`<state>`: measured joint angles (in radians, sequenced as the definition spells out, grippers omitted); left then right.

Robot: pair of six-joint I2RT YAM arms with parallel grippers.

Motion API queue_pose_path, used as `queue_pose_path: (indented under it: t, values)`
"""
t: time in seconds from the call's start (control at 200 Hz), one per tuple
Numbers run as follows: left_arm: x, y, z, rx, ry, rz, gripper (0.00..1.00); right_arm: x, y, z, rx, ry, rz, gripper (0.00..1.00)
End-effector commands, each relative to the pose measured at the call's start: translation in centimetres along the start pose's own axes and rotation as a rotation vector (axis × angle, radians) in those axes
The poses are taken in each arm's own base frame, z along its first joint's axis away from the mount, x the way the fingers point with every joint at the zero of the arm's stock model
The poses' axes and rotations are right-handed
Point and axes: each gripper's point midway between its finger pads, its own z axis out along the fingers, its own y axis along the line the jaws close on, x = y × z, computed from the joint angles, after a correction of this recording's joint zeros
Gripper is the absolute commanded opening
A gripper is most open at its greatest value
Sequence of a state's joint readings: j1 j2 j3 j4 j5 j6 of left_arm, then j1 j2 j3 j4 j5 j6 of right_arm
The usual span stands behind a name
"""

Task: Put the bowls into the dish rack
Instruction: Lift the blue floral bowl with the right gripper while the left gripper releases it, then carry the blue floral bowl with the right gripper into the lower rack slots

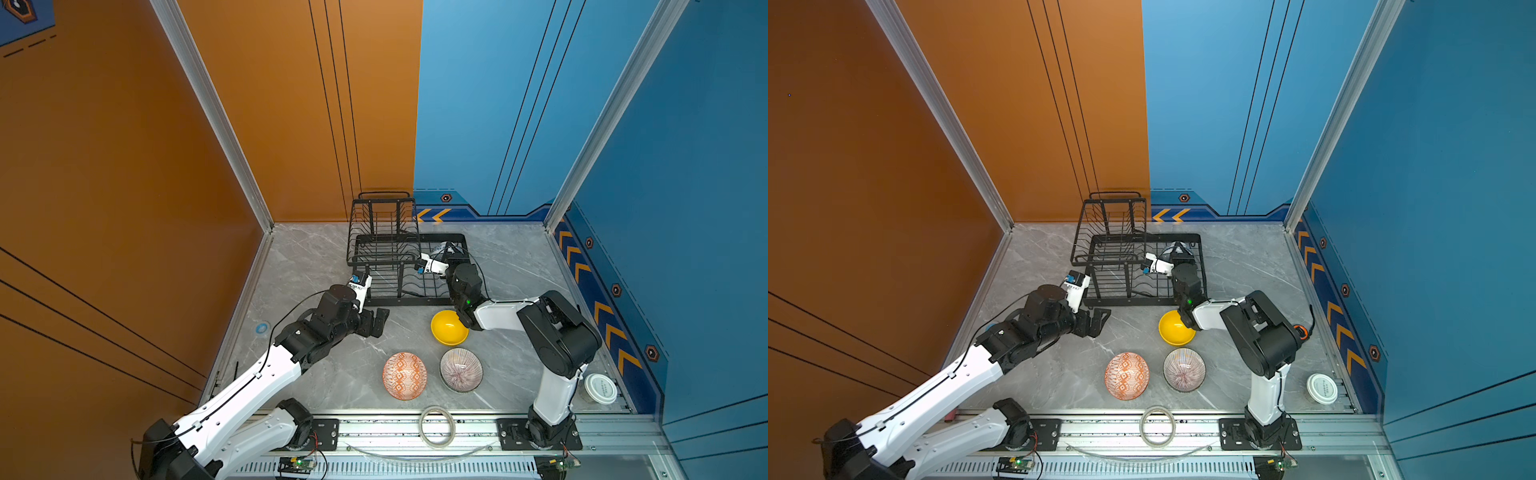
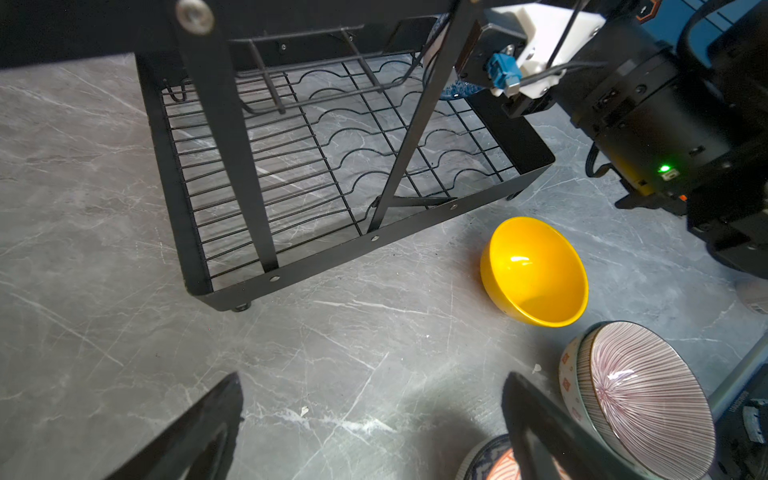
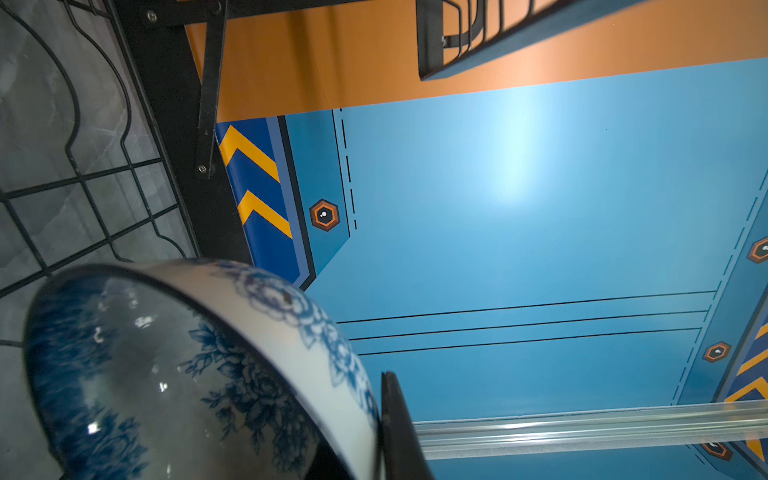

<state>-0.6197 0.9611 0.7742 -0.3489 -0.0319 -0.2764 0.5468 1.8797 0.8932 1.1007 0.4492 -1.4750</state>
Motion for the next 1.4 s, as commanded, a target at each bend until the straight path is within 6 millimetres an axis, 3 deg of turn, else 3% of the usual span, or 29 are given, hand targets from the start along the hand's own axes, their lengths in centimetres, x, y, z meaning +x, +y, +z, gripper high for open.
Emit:
queue_pose_path:
  t: [0.0, 0.29, 0.305, 0.36, 0.676, 1.392]
  values:
    - [-0.2, 0.0, -0.3, 0.013, -0.012, 0.005, 0.98, -1.2, -2.6, 1.4, 0.115, -0.044, 0.033, 0.00]
    - [-0.1, 0.4, -0.3, -0.002, 0.000, 0.003, 0.98, -2.8, -1.7, 4.2, 0.147, -0.091, 0.024, 0.00]
    - [-0.1, 0.4, -0.3, -0.003, 0.003, 0.002, 0.98, -2.9, -0.3, 4.5, 0.123, -0.093, 0.013, 0.00]
    - [0.0, 0.5, -0.2, -0.006, 0.006, 0.002, 0.98, -3.2, 0.2, 5.1, 0.114, -0.107, 0.008, 0.00]
    - [-0.1, 0.7, 0.3, -0.019, 0.027, 0.000, 0.98, -3.5, 1.6, 7.6, 0.098, -0.147, 0.006, 0.00]
    - [0.3, 1.3, 1.0, -0.033, 0.050, 0.001, 0.98, -7.8, 3.6, 10.5, 0.096, -0.236, 0.035, 0.00]
